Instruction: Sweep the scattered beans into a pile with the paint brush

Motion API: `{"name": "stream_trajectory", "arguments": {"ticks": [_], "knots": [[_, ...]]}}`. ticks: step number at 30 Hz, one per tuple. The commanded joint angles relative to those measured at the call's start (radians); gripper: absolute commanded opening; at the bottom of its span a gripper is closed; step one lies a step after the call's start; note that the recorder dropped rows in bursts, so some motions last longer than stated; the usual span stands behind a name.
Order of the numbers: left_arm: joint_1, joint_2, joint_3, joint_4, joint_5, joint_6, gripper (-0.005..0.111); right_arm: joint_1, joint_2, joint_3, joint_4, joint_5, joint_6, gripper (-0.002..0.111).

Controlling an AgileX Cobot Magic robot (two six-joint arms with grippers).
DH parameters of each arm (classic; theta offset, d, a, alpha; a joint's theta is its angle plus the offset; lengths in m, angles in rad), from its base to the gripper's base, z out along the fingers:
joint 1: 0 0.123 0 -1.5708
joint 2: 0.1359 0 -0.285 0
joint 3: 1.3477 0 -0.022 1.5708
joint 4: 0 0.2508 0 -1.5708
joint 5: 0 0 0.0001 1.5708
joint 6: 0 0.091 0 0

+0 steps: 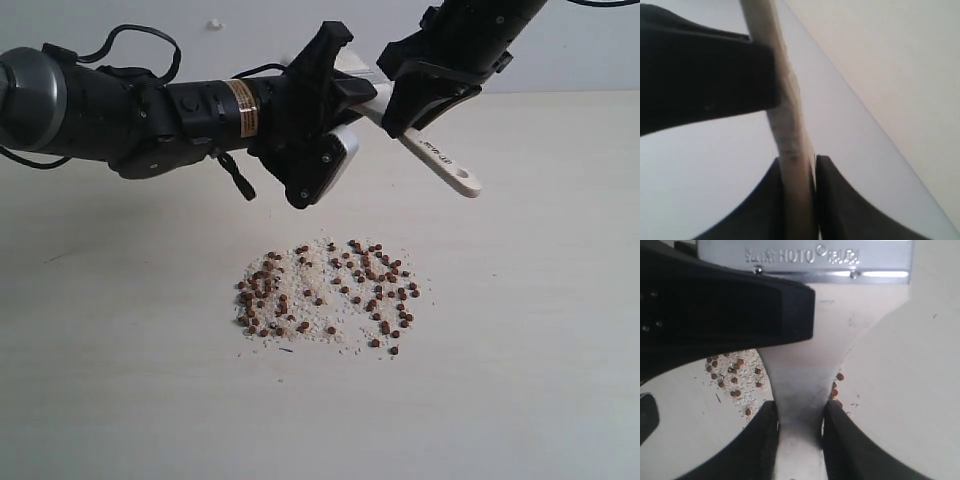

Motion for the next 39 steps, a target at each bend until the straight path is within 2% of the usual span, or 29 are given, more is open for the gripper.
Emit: {"name": "stream_trajectory", "arguments": {"ticks": [1, 3, 6, 8, 12, 14, 17, 19, 25, 31, 33, 36, 39], "knots": [[-0.002, 0.006, -0.004, -0.043, -0.003, 0.000, 0.000, 0.003, -0.017, -0.011, 0.010, -0.003, -0.017, 0.000], [-0.002, 0.006, -0.004, -0.043, -0.005, 0.000, 0.000, 0.003, -0.017, -0.011, 0.010, -0.003, -0.028, 0.001], [-0.002, 0.006, -0.004, -0.059, 0.002, -0.002, 0.000, 0.003, -0.017, -0.011, 0.010, -0.003, -0.044, 0.014], [-0.002, 0.006, -0.004, -0.084, 0.007, -0.002, 0.000, 0.003, -0.022, -0.016, 0.006, -0.003, -0.044, 0.030], [-0.002, 0.006, -0.004, -0.156, 0.028, -0.004, 0.000, 0.003, -0.047, -0.055, 0.001, -0.003, -0.051, 0.077], [-0.002, 0.006, -0.004, -0.197, 0.051, -0.006, 0.000, 0.003, -0.071, -0.082, -0.007, -0.003, -0.051, 0.087], [-0.002, 0.006, -0.004, -0.319, 0.079, -0.045, 0.000, 0.003, -0.111, -0.130, -0.054, -0.003, -0.074, 0.087], [0.005, 0.004, -0.004, -0.384, 0.094, -0.143, 0.000, 0.003, -0.147, -0.153, -0.109, -0.003, -0.076, 0.086], [0.045, -0.007, -0.004, -0.380, 0.188, -0.466, 0.000, 0.003, -0.235, -0.151, -0.154, -0.103, -0.124, 0.086], [0.091, -0.027, -0.004, -0.372, 0.258, -0.800, 0.000, 0.003, -0.249, -0.118, -0.037, -0.191, -0.236, 0.086], [0.106, -0.039, -0.004, -0.323, 0.267, -0.908, 0.000, 0.003, -0.249, -0.086, 0.009, -0.232, -0.284, 0.085], [0.122, -0.058, -0.004, -0.165, 0.274, -1.123, 0.000, 0.003, -0.251, -0.018, 0.066, -0.295, -0.379, 0.082], [0.158, -0.079, -0.004, 0.123, 0.242, -1.480, 0.000, -0.004, -0.251, 0.071, 0.149, -0.359, -0.504, 0.081]]}}
